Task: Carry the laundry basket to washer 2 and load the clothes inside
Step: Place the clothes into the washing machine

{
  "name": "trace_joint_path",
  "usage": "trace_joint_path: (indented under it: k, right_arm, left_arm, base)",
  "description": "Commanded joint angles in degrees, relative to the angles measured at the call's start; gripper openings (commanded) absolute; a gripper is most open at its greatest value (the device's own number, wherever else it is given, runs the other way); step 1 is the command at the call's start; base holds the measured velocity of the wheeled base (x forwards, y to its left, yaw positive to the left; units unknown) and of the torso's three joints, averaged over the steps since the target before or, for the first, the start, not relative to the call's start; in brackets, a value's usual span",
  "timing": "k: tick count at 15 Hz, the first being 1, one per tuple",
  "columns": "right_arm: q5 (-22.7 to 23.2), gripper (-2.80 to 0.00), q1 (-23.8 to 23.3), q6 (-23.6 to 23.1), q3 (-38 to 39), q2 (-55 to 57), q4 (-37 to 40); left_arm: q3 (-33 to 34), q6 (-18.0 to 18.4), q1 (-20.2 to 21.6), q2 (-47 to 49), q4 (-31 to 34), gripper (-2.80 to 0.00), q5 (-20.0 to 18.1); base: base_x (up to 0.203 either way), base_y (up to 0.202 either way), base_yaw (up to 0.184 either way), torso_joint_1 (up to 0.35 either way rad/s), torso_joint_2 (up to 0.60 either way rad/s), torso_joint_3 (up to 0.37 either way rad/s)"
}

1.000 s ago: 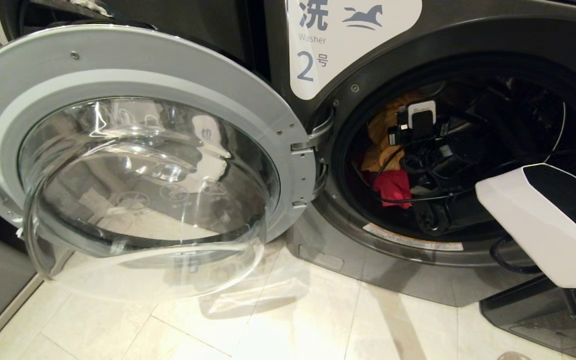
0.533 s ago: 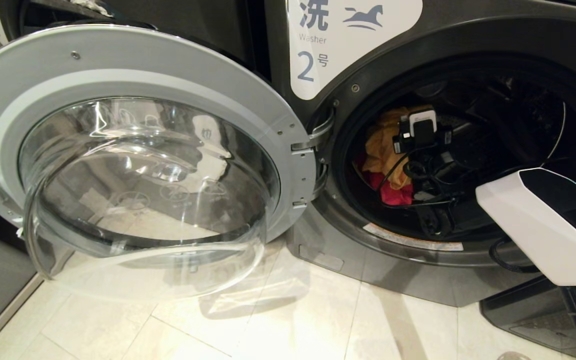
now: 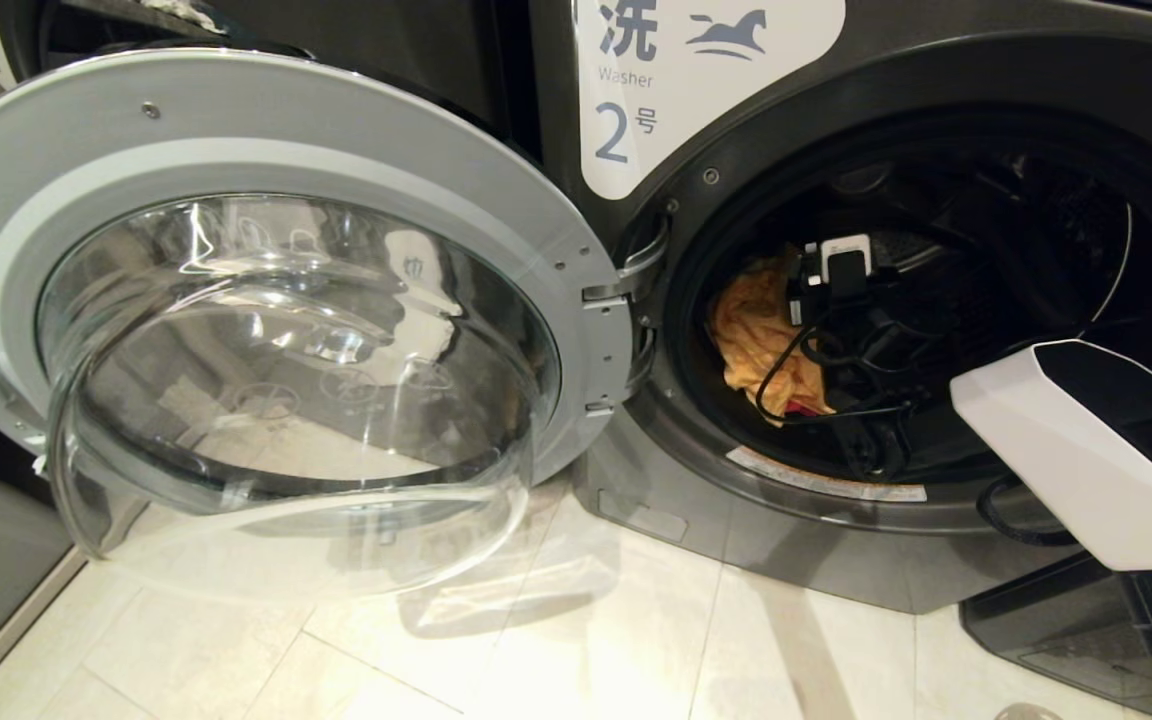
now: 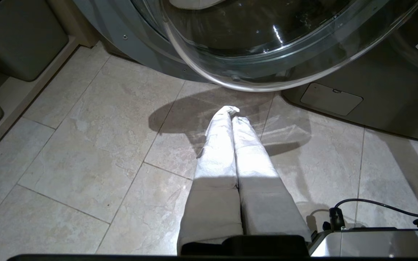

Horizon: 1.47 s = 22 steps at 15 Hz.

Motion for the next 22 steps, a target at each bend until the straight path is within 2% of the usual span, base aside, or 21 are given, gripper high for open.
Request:
trace_joint_path:
  k: [1,4,9,11,13,14,20,22]
  right_arm:
    - [-2.86,0.00,-0.23,1.17,0.47,-1.48,0.57]
    - [-2.08,0.00,0.60,5.22,7.00,-6.93,2.27]
    - [0.10,0.00,4.69,17.00,24.70,-19.52,17.11]
    - [0.09,0.00,4.90,18.05,25.19,-21.02,26.88]
    - [0.12,0.00,4.91,18.37,23.39,-20.75,33.40]
    - [0.03,-2.80,4.91,18.49,22.29,-19.55,34.14]
    - [-0.29,-2.80,4.82,19.25,11.92,-10.16,34.75]
    - [-0.12,-2.80,4.56,19.46,8.67,-8.70,37.79]
  left_arm:
    - [0.00,0.02,0.01,0.01,0.00,-2.80,0.00]
    - [0.00,0.02,0.01,0.01,0.00,-2.80,0.00]
    - [0.00,0.02,0.01,0.01,0.00,-2.80,0.00]
    - [0.00,0.02,0.01,0.01,0.00,-2.80,0.00]
    - [0.00,0.02,0.01,0.01,0.00,-2.80,0.00]
    - [0.00,0.02,0.01,0.01,0.00,-2.80,0.00]
    - [0.00,0.02,0.01,0.01,0.00,-2.80,0.00]
    - [0.00,0.02,0.01,0.01,0.00,-2.80,0.00]
  base:
    - [0.000,0.000,0.000,0.000,0.00,0.000]
    - [0.000,0.000,0.000,0.000,0.00,0.000]
    - [0.000,0.000,0.000,0.000,0.00,0.000]
    - [0.000,0.000,0.000,0.000,0.00,0.000]
    - [0.000,0.000,0.000,0.000,0.00,0.000]
    - [0.000,0.000,0.000,0.000,0.00,0.000]
    - [0.000,0.000,0.000,0.000,0.00,0.000]
    - [0.000,0.000,0.000,0.000,0.00,0.000]
